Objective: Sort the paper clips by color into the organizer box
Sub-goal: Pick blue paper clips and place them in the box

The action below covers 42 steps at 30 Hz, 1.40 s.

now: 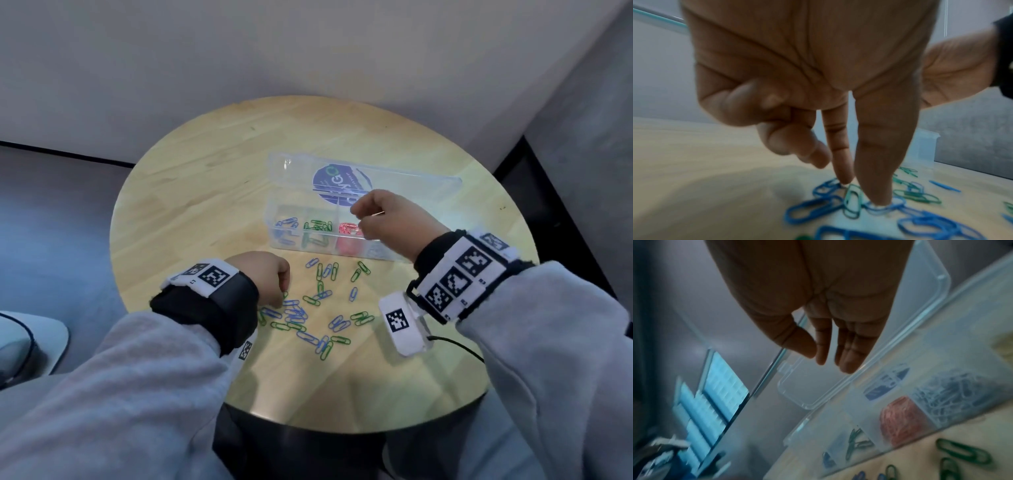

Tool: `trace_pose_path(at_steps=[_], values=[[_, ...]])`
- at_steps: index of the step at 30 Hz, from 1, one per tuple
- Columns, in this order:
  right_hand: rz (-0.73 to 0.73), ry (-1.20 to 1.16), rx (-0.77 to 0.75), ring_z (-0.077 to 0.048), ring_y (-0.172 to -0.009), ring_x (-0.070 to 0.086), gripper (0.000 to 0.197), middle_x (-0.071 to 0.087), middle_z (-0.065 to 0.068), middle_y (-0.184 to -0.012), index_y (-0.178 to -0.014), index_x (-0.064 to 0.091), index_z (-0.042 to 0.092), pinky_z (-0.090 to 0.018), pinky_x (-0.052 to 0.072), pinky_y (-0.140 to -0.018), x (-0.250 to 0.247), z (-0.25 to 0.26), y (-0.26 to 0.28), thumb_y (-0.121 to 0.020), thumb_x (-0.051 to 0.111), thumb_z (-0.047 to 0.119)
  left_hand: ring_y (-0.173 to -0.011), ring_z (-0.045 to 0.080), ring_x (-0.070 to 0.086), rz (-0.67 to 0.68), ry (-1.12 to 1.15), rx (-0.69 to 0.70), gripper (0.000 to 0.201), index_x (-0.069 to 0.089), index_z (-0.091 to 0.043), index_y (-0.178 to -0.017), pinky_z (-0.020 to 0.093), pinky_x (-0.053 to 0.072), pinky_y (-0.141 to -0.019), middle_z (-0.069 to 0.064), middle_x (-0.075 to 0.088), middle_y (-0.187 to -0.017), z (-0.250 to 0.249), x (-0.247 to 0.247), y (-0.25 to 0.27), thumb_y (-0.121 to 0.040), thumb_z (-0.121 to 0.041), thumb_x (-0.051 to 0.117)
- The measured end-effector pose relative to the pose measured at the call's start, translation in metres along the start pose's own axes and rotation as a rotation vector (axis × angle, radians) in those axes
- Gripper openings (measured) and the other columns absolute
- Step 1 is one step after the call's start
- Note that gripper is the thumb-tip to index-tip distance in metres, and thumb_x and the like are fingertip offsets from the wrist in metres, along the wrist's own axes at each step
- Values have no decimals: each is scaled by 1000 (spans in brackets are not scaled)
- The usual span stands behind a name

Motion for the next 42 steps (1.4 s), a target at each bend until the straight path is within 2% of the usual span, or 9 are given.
trace_pose_path(at_steps=[3, 6, 14, 20, 23, 27, 34, 37, 42], values=[[256, 331, -81, -4, -63, 51, 20, 55, 12, -73, -82, 58, 30, -22, 44, -67, 30, 2, 23, -83, 54, 11, -78, 16, 49, 36, -9, -6, 15, 54, -26, -84, 19, 27, -48, -8, 50, -71, 0, 6, -2, -78, -19, 67], [452, 682, -28, -8, -69, 49, 14, 49, 13, -72, -91, 62, 25, -23, 42, -64, 53, -28, 36, -81, 60, 16, -78, 16, 51, 58, -4, -5, 11, 58, -23, -83, 18, 30, -49, -3, 58, -83, -2, 10, -5, -79, -17, 66], [475, 729, -2, -16, -77, 51, 24, 48, 10, -77, -87, 53, 25, -29, 45, -72, 66, -59, 42, -73, 72, 20, -74, 17, 52, 73, 51, -21, 9, 58, -20, -73, 20, 34, -56, -2, 58, -77, 4, 12, -4, -77, -19, 66], [482, 826, -89, -17, -79, 50, 14, 50, 7, -82, -77, 53, 24, -26, 42, -63, 75, -55, 43, -78, 66, 19, -56, 15, 51, 110, 529, 13, 25, 51, -18, -61, 24, 44, -63, 0, 60, -62, 17, 0, -3, -76, -5, 66], [500, 882, -71, -18, -78, 51, 25, 53, 6, -80, -63, 45, 25, -23, 36, -54, 76, -57, 44, -79, 62, 15, -47, 9, 54, 118, 737, 25, 27, 50, -12, -66, 16, 49, -51, 2, 57, -56, 21, -6, 2, -79, 9, 60], [522, 911, -46, -19, -77, 54, 14, 56, 3, -81, -70, 51, 22, -24, 43, -61, 77, -56, 48, -79, 56, 12, -56, 15, 53, 183, 721, -16, 28, 58, -19, -86, 17, 47, -50, 4, 51, -65, 25, -1, 7, -85, 8, 50], [460, 764, 61, -15, -66, 52, 8, 58, 4, -72, -71, 57, 20, -22, 42, -56, 64, -55, 55, -75, 62, 14, -54, 16, 41, 185, 678, -94, 24, 55, -16, -70, 17, 35, -46, 2, 48, -62, 30, 13, 20, -88, -3, 48], [400, 543, 93, -11, -57, 51, 17, 57, 6, -63, -64, 54, 20, -24, 44, -58, 50, -56, 50, -74, 65, 11, -61, 16, 45, 89, 335, -80, 10, 56, -20, -70, 21, 37, -60, -7, 53, -65, 38, 13, 23, -79, -18, 60], [327, 218, 100, -9, -55, 55, 20, 58, 4, -62, -71, 55, 18, -17, 48, -55, 43, -53, 49, -80, 64, 3, -56, 8, 41, 26, 65, -44, 17, 59, -31, -87, 19, 28, -49, -10, 43, -60, 28, 15, 30, -75, -18, 63]])
Point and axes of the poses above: each hand's wrist, its own y-axis away from the middle knuckle, its own x-axis out of the palm, z = x × y, the point moved 8 cm from there along -y, towards the middle knuckle
